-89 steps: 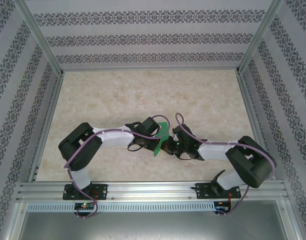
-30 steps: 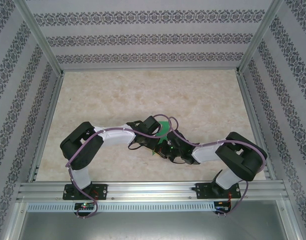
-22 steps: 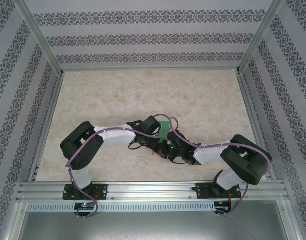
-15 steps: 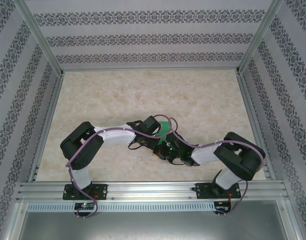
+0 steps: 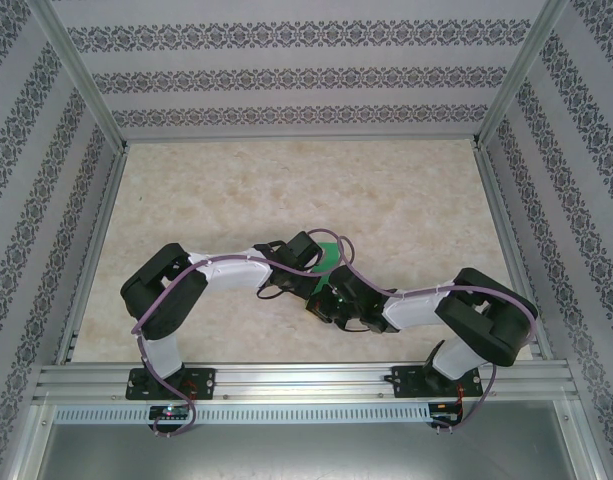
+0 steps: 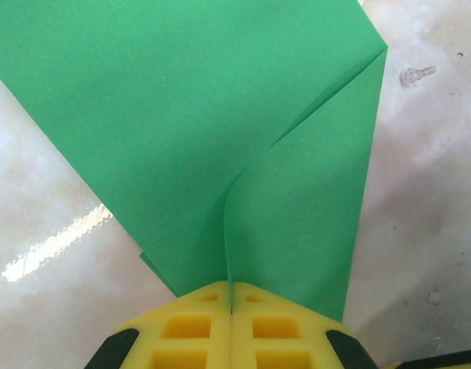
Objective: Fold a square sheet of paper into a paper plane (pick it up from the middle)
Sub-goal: Third fold the triangle at the center of the table.
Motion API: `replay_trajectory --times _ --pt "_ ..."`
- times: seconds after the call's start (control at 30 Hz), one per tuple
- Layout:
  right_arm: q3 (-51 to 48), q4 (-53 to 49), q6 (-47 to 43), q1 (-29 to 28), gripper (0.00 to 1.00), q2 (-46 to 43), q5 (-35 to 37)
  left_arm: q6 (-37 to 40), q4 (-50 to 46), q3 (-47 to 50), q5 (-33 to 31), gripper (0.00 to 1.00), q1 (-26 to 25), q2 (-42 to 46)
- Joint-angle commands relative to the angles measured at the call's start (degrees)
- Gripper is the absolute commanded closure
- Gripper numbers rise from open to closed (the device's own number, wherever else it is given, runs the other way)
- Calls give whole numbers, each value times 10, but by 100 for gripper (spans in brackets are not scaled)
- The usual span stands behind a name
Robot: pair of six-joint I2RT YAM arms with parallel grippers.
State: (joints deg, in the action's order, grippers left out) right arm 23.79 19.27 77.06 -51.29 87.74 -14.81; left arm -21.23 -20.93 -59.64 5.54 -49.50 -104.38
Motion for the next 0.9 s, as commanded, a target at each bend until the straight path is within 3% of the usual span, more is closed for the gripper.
replay_trajectory --times 0.0,0.17,0.33,0.53,0.67,0.87 --pt "18 -20 1 -6 99 5 7 2 -48 10 1 100 5 -40" --pt "16 -70 9 0 100 27 19 1 -49 10 3 100 5 -41" --pt "13 -121 -16 23 99 -42 23 1 -50 11 2 100 5 -41" --pt "6 -159 -91 126 98 -134 -18 0 -50 9 2 100 5 -40" --pt "31 -122 -127 181 98 -84 -85 0 -52 5 2 100 5 -43" --pt "81 -91 -142 192 99 -9 -114 2 -56 4 2 100 5 -44"
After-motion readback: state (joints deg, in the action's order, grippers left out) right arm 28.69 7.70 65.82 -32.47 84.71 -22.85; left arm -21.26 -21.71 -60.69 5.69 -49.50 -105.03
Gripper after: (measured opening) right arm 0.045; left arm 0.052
